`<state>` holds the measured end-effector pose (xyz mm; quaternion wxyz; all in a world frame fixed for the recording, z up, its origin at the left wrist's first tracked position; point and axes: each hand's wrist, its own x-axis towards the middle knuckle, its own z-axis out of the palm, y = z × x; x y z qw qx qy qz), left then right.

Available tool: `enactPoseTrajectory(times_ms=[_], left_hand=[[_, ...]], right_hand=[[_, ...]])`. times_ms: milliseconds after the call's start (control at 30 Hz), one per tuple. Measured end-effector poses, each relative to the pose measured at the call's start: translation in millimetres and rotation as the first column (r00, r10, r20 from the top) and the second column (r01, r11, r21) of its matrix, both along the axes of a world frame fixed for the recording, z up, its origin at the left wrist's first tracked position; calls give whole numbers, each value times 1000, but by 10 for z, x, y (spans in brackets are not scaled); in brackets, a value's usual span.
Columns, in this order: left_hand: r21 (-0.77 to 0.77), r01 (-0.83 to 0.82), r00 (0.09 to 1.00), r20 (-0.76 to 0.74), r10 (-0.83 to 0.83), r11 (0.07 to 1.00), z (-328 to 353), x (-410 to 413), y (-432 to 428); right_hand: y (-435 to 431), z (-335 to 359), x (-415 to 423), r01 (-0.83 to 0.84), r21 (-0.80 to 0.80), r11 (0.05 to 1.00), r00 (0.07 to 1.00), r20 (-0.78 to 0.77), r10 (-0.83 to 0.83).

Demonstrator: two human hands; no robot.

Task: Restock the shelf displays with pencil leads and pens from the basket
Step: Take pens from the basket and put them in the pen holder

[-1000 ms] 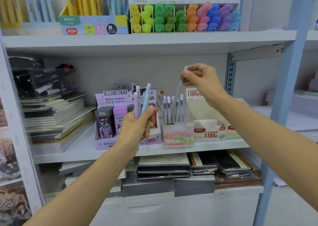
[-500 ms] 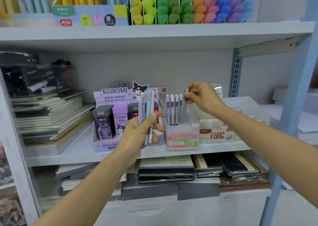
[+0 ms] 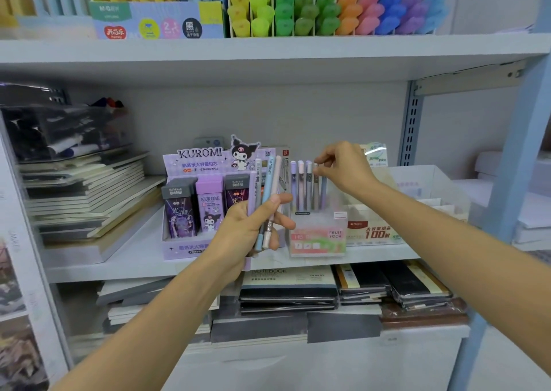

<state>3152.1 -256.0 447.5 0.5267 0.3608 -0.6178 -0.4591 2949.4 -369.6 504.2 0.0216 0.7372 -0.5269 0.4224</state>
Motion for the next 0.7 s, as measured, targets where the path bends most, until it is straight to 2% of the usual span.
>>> enactPoseTrajectory(times_ms=[67, 133, 167, 233, 267, 333, 400, 467, 533, 600, 633, 700], left_hand=[[0, 23, 1000, 0, -23, 1000, 1, -10, 14], [-5, 39, 999, 10, -38, 999, 4, -18, 31], [-9, 42, 999, 20, -42, 999, 6, -26, 36], [-20, 48, 998, 40, -47, 999, 10, -55, 47], [-27, 49, 998, 49, -48, 998, 14, -76, 54], [-39, 49, 996, 74, -46, 998, 23, -112, 71], [-38, 55, 995, 83, -52, 998, 34, -115, 94], [-18, 61, 997, 56, -60, 998, 42, -70, 112], [-1, 37, 999, 6, -37, 999, 49, 1, 123], [8, -44, 998, -53, 45, 999, 47, 55, 122], [14, -104, 990, -89, 105, 995, 48, 70, 118], [27, -215, 960, -177, 216, 976, 58, 69, 116]], right_hand=[[56, 36, -3, -10, 8, 1000, 1000, 28, 9], [185, 76, 7, -125, 20, 992, 972, 203, 118], [266, 95, 15, -242, 49, 969, 921, 325, 214], [437, 120, 42, -531, 136, 837, 761, 510, 400], [508, 116, 63, -634, 173, 754, 697, 549, 461], [605, 93, 94, -742, 205, 638, 617, 581, 531], [642, 97, 87, -758, 189, 624, 587, 616, 526], [651, 127, 34, -744, 125, 657, 543, 685, 485], [643, 165, -61, -724, 28, 689, 456, 769, 448], [652, 176, -155, -736, -1, 676, 391, 815, 427], [672, 160, -189, -756, 28, 653, 399, 812, 427], [715, 90, -221, -772, 153, 617, 498, 749, 437]])
